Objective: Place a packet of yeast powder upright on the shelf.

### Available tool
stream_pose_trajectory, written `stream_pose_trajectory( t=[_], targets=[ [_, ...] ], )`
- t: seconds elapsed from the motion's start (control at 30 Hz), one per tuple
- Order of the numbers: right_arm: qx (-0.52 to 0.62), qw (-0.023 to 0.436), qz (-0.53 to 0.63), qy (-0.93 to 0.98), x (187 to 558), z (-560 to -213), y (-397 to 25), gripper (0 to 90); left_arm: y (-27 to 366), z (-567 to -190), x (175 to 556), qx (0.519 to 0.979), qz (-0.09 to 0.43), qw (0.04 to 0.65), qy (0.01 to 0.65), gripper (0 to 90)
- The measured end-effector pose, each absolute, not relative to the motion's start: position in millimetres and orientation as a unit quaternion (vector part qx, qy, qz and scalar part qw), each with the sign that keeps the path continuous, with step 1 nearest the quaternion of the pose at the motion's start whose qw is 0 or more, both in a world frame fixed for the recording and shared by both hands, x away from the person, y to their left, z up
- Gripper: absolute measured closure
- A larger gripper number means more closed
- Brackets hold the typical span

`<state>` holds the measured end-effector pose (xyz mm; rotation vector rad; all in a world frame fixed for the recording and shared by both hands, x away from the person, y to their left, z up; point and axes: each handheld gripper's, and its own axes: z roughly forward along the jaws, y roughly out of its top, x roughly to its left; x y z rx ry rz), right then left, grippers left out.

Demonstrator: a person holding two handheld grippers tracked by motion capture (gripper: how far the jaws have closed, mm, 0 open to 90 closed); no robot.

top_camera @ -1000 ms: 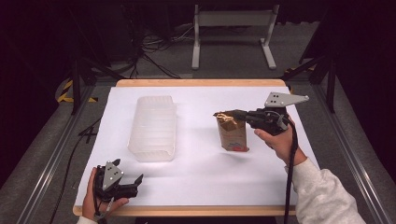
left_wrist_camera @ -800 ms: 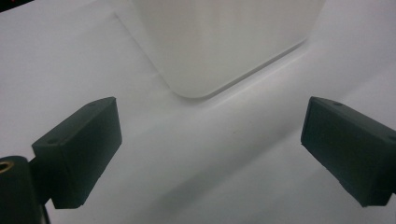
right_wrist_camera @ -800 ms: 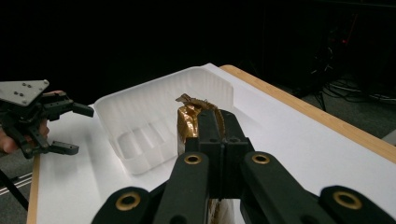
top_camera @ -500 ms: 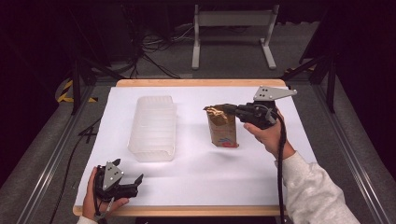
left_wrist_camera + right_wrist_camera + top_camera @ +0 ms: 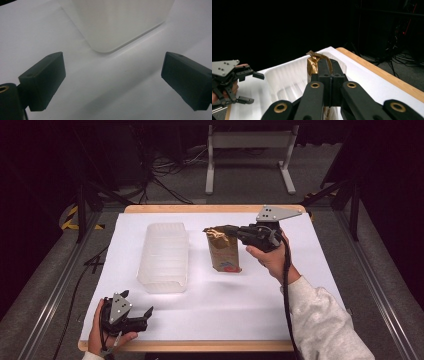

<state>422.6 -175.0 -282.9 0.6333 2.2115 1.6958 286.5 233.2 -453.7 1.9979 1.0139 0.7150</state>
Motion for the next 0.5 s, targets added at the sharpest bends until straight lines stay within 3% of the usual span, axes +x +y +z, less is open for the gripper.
stream_pose_trajectory(
  t=[0.5],
  targets=[
    [0.201, 0.135, 0.603, 0.76, 433.8, -274.7, -131.4, 89.8, 234.4, -454.0, 286.6, 0.783, 0.278, 0.389, 0.397, 6.4]
  ],
)
